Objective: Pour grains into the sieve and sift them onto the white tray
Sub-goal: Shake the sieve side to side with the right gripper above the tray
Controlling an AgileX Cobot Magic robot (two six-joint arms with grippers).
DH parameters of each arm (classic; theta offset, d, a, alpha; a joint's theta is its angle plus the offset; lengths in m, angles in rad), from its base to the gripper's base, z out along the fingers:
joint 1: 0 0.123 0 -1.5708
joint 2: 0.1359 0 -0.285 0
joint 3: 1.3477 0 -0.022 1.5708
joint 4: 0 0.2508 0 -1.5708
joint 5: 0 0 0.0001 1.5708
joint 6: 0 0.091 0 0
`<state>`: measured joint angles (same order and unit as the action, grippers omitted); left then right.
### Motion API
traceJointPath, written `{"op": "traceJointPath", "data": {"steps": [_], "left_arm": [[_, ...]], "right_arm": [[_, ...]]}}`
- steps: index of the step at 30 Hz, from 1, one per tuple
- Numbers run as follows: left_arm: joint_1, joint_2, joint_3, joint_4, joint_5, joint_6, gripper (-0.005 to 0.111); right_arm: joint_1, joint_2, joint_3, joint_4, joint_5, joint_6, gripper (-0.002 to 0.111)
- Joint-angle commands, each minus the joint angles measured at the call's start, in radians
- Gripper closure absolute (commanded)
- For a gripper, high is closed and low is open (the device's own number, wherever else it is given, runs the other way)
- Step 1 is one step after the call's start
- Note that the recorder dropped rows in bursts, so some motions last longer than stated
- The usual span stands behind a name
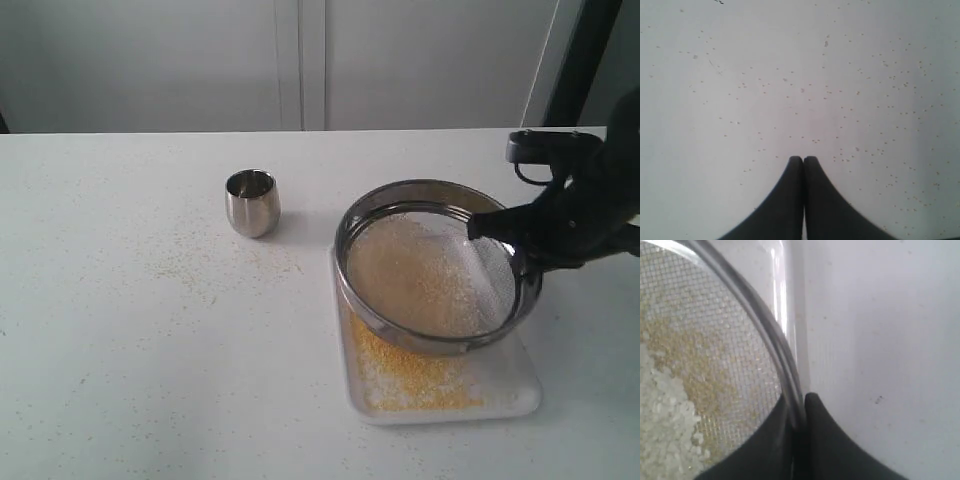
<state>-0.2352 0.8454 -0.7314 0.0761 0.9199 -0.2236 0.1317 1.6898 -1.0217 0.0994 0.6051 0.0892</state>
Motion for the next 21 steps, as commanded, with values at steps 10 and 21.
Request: {"op": "traceJointPath", "data": {"steps": [10,21], "left_arm": [[0.003,-0.008,0.004,0.000,0.014,0.003,0.107],[0.003,-0.008,0.004,0.000,0.014,0.003,0.107]], "right_arm": [[0.011,0.047,-0.040,-0.013,0.203,-0.011,0.108],[-0.004,0.068,-0.075,0.006,0.176,0.014,0.108]]}}
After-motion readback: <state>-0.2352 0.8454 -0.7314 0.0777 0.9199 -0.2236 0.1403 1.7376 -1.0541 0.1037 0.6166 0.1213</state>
